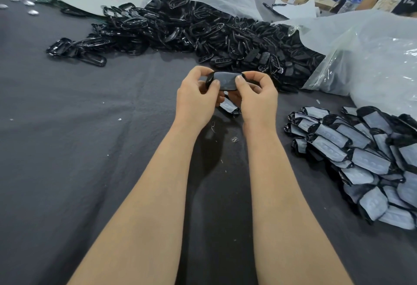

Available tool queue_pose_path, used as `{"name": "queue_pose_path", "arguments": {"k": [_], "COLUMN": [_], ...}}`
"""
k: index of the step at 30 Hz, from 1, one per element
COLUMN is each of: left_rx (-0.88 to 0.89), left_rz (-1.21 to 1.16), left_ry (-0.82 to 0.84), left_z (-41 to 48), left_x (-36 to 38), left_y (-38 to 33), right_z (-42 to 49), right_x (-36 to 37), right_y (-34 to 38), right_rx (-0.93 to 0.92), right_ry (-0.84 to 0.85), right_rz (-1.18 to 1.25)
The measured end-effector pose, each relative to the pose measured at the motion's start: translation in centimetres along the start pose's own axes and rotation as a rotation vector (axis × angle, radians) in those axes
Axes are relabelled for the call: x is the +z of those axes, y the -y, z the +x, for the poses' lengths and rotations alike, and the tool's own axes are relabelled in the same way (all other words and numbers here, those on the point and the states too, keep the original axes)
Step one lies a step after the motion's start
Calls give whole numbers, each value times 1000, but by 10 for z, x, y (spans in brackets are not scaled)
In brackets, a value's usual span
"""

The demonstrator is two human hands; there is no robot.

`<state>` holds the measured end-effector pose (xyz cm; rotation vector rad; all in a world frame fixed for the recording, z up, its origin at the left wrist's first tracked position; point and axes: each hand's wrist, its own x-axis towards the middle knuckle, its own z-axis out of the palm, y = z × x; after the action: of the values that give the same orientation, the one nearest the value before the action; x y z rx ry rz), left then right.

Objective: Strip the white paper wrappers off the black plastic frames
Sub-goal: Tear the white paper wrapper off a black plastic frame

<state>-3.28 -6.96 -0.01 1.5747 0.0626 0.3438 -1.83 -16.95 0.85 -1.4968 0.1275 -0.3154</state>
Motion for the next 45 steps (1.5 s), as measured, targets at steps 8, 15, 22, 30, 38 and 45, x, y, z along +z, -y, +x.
{"name": "queue_pose_path", "arguments": {"k": [8, 15, 22, 30, 38, 45], "left_rx": [4, -22, 0, -22, -1, -39], "left_rz": [55, 90, 176, 111, 130, 84], "left_ry": [-37, -64, -63, -58, -56, -27], "left_z": [-4, -4, -6, -3, -4, -3], "left_x": [1, 1, 5, 2, 2, 0], "left_y": [-3, -4, -7, -3, -2, -1], "right_z": [-1, -5, 1, 2, -4, -4], "right_x": [0, 6, 4, -2, -2, -2], "right_y": [-1, -2, -1, -3, -2, -2], "right_rx": [-52, -35, 11, -27, -90, -41], "right_ry": [16, 29, -56, 17, 84, 102], "right_rz": [-99, -158, -113, -148, -268, -205]}}
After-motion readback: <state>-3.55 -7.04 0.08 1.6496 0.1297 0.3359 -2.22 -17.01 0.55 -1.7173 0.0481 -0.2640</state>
